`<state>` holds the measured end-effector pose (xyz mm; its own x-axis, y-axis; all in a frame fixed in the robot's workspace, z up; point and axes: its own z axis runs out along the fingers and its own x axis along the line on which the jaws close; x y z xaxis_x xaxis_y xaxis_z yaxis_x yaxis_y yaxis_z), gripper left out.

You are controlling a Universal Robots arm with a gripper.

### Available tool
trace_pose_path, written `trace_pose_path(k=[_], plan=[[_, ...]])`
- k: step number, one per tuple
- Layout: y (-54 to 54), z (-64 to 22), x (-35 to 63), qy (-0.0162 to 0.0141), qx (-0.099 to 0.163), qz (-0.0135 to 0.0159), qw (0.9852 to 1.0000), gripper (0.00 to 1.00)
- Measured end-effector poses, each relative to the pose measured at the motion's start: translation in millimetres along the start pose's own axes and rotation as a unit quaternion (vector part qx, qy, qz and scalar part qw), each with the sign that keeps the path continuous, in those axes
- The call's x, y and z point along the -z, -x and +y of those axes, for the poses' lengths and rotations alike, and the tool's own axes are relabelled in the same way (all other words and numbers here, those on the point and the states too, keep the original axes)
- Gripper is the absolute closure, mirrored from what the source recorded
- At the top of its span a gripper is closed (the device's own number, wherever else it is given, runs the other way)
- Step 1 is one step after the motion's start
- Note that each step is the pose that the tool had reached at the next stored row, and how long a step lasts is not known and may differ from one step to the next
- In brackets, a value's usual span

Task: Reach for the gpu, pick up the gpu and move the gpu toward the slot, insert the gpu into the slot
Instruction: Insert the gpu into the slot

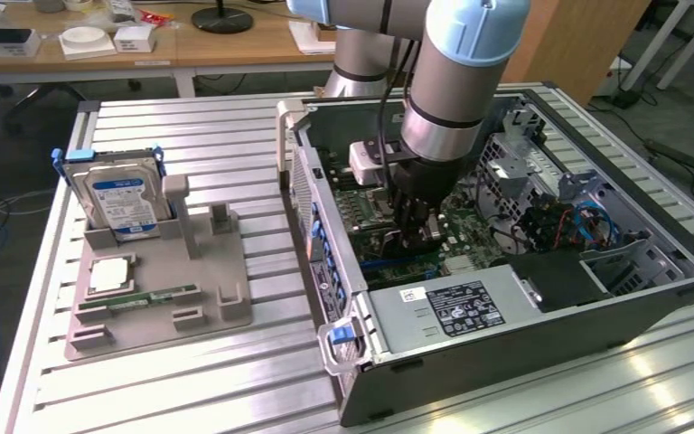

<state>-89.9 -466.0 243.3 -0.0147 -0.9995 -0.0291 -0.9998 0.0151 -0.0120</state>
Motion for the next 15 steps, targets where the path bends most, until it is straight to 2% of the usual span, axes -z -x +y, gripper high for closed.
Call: trace_pose_path(k=[15], plan=[[1.1,2.0,0.0,0.0002,0.009,-0.0001,1.0,0.74]])
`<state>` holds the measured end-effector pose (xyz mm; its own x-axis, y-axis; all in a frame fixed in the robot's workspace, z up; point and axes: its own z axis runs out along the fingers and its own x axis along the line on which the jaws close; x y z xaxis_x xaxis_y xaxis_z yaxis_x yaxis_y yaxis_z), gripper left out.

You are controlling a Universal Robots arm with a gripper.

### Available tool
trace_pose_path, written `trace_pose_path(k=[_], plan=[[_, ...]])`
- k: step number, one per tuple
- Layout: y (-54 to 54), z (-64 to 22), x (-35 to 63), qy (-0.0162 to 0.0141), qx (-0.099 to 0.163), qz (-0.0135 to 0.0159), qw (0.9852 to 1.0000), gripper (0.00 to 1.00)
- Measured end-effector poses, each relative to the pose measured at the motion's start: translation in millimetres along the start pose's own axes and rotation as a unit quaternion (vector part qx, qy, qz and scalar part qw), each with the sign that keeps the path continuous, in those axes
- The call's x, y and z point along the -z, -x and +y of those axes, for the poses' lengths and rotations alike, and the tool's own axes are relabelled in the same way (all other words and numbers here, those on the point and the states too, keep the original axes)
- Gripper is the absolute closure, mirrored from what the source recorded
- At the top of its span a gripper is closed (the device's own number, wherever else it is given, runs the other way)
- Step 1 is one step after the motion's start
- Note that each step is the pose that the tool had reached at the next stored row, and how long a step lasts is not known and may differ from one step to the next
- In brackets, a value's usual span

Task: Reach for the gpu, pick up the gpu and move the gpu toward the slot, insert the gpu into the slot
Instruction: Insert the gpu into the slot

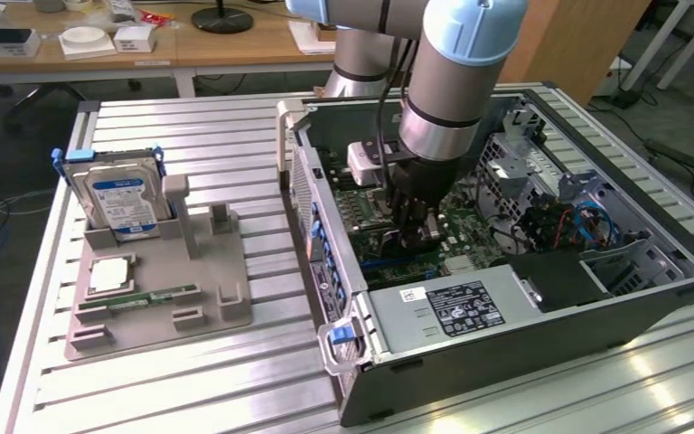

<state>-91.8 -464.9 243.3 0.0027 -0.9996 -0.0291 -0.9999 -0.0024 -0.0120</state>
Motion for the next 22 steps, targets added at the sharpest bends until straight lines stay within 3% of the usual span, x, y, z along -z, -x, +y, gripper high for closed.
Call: trace_pose_path(k=[17,22], plan=[[0.0,-3.7,-0.9,0.0,0.0,0.0,1.0,0.74],[0.1,1.0,-0.9,0.0,0.001,-0.0001,1.0,0.74]])
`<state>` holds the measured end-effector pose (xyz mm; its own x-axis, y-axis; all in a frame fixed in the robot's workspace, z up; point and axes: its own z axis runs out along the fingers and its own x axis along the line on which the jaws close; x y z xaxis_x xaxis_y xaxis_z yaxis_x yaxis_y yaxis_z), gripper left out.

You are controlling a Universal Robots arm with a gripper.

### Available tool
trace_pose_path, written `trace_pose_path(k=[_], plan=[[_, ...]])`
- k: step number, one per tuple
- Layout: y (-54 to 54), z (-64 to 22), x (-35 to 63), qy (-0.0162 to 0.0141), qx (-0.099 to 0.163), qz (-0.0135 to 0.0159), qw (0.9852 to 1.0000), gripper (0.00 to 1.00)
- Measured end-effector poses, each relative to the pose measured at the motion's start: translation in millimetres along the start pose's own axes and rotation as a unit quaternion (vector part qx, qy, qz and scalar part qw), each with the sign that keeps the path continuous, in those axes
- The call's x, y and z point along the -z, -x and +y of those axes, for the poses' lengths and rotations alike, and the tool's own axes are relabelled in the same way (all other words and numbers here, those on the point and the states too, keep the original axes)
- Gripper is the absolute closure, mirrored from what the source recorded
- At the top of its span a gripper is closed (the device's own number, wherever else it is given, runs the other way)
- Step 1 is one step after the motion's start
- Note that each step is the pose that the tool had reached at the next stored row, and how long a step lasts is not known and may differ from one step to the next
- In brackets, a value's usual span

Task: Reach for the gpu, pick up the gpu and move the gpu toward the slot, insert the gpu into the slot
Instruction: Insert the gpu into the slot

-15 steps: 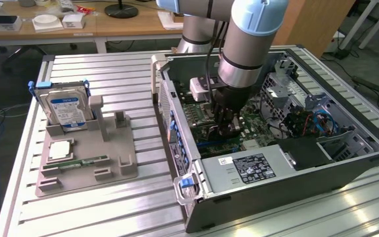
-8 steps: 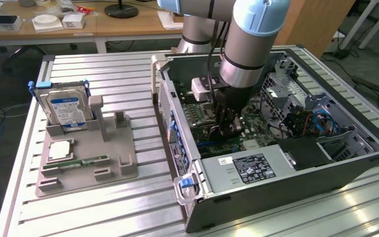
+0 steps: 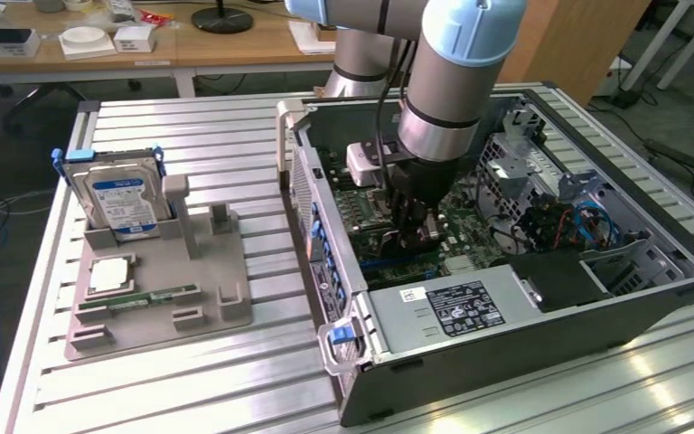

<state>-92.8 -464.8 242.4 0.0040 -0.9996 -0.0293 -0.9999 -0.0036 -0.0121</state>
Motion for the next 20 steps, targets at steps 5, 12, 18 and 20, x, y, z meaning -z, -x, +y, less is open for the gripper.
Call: trace_pose_path(k=[5,12,18,20], plan=[[0.0,0.2,0.0,0.0001,0.001,0.0001,1.0,0.74],[0.2,0.2,-0.2,0.0003,0.007,-0.0002,1.0,0.74],[0.2,0.3,-2.5,0.0002,0.008,-0.0009,1.0,0.74],[0.2,0.3,-2.7,0.0003,0.008,-0.001,1.0,0.74]])
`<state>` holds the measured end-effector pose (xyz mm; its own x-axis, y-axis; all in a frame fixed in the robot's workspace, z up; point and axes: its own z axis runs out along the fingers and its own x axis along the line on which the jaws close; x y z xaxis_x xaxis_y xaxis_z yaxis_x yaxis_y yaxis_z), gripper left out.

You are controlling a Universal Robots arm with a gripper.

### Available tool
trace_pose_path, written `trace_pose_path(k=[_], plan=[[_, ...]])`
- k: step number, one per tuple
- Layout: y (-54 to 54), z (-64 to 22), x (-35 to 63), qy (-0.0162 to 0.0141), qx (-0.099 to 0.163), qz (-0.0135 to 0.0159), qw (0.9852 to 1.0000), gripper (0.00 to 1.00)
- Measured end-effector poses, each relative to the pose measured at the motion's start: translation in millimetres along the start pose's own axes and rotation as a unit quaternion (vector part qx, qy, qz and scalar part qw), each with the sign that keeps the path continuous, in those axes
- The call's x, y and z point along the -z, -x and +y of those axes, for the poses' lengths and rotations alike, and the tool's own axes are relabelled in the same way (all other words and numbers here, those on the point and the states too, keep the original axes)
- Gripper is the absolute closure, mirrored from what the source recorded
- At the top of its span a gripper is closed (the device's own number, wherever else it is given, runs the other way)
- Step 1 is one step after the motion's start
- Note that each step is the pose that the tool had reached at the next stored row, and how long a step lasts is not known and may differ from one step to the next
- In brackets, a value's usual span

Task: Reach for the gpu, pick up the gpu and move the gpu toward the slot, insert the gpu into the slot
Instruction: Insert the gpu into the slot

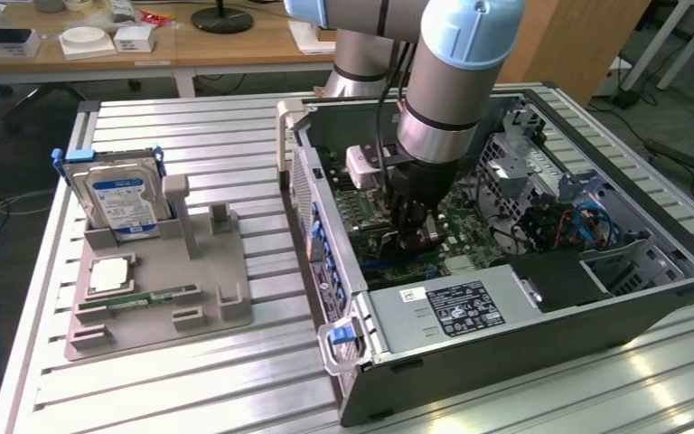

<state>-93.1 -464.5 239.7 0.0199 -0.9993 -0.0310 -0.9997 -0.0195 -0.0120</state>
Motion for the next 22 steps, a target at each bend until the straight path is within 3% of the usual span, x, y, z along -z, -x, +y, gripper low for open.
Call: trace_pose_path(k=[22], plan=[[0.0,-2.4,-0.3,-0.0001,0.0,-0.0004,1.0,0.74]])
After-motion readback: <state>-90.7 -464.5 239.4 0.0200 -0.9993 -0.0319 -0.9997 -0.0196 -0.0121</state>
